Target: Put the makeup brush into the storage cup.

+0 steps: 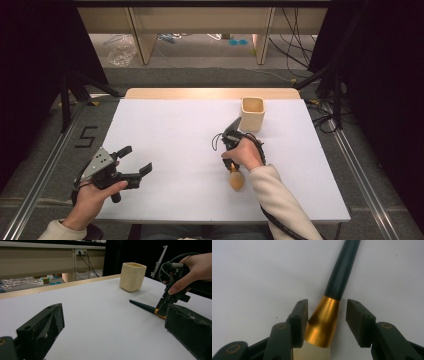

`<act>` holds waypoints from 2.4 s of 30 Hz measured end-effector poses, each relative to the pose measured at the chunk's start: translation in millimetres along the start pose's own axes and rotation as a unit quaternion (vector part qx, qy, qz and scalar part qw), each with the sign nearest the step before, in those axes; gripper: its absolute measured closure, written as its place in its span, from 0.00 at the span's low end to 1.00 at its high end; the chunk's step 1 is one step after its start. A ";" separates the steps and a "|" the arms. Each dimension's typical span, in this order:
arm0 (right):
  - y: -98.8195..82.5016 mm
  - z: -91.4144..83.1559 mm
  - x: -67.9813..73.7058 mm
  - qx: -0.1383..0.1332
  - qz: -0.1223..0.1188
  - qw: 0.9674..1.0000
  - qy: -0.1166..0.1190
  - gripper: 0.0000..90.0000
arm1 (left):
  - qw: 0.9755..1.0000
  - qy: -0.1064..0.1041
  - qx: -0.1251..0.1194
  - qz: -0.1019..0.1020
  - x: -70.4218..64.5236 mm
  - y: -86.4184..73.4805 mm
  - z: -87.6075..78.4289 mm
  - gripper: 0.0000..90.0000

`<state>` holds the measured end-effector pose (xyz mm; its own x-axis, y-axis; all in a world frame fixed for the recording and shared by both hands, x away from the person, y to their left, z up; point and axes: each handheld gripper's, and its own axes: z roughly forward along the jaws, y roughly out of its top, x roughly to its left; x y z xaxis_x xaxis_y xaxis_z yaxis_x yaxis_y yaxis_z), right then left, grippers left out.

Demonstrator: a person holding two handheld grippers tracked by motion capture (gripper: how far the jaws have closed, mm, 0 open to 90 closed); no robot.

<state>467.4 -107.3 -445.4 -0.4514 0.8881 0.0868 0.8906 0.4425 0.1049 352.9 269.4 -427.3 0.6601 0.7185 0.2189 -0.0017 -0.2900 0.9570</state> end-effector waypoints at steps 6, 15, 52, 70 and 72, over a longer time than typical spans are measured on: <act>1.6 2.4 -1.4 0.008 -0.002 1.000 0.007 0.64 | 1.000 0.000 0.000 0.000 0.0 0.0 -0.1 0.02; 3.2 5.7 -1.0 0.021 -0.002 1.000 0.006 0.68 | 1.000 0.000 0.000 0.000 0.0 0.0 -0.1 0.02; 2.0 8.8 2.1 0.056 -0.019 0.998 -0.011 0.69 | 1.000 0.000 0.000 0.000 0.5 -0.3 -0.2 0.03; 4.8 8.5 -1.2 0.061 -0.028 0.998 -0.008 0.70 | 1.000 0.000 0.000 0.001 0.7 -0.3 -0.1 0.03; 4.8 8.3 -1.8 0.059 -0.031 0.998 -0.008 0.70 | 1.000 0.000 0.000 0.001 0.6 -0.4 0.1 0.03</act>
<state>472.9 -105.7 -453.3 -0.5055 0.8602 0.0678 0.8618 0.5072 -0.0088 353.3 269.8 -427.6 0.6597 0.7185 0.2202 -0.0024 -0.2911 0.9567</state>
